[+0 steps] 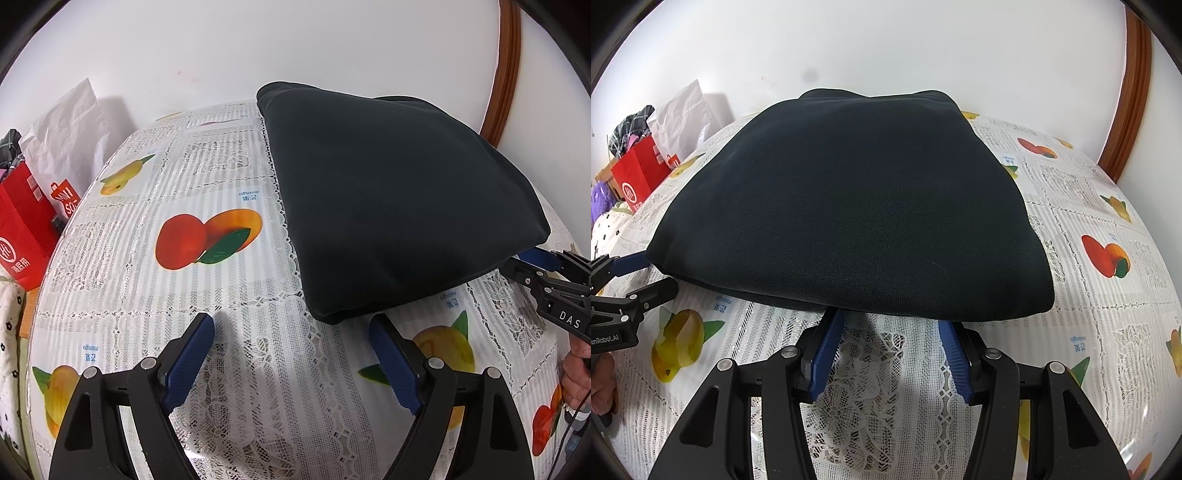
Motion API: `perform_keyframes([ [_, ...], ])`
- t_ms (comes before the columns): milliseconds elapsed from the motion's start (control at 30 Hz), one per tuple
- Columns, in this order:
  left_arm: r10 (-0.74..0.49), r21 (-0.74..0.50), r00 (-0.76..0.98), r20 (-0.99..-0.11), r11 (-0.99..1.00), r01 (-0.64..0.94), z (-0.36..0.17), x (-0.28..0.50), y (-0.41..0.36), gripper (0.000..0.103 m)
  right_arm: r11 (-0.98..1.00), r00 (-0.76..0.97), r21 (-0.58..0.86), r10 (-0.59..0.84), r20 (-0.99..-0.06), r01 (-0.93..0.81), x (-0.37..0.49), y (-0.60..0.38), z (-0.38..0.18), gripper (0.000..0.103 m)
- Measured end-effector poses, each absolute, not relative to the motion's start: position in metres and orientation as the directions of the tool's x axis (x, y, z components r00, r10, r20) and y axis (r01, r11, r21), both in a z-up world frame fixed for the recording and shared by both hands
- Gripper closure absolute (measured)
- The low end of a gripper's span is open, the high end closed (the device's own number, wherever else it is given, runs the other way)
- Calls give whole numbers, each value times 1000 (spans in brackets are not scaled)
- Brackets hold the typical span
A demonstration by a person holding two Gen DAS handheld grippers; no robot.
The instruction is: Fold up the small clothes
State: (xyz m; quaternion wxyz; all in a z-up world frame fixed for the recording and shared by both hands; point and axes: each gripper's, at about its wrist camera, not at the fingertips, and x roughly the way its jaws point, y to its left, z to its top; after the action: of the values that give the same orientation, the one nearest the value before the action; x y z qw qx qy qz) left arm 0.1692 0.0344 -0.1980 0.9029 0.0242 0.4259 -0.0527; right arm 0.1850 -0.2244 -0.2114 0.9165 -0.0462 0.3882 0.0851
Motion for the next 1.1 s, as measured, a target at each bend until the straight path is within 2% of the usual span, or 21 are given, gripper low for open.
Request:
perform_keyframes([
  [433,-72,8,632,-771,992,123,-199,156,31,18,994,694,-30,49,-718,-101,172,-236,-211,48],
  [600,-105,-45,621,-777,993,111,-196,135,34,18,997,667,5,56,-742,-79,147,-242,-210,47],
  [700,-124,-77,621,-774,992,103,-183,127,36,19,999,682,-4,33,-730,-53,130,-243,-193,47],
  [833,-110,-59,668,-736,993,98,-150,110,33,18,999,731,-3,22,-682,-33,106,-242,-154,47],
  [900,-96,-47,692,-716,995,90,-129,98,29,18,1000,746,10,27,-665,-27,96,-243,-136,43],
  [1033,-82,-33,719,-691,996,83,-101,78,23,15,1000,784,11,26,-620,-25,71,-242,-102,29],
  [1100,-72,-22,736,-674,997,77,-92,67,21,12,1000,796,-12,11,-606,-22,57,-238,-91,26],
])
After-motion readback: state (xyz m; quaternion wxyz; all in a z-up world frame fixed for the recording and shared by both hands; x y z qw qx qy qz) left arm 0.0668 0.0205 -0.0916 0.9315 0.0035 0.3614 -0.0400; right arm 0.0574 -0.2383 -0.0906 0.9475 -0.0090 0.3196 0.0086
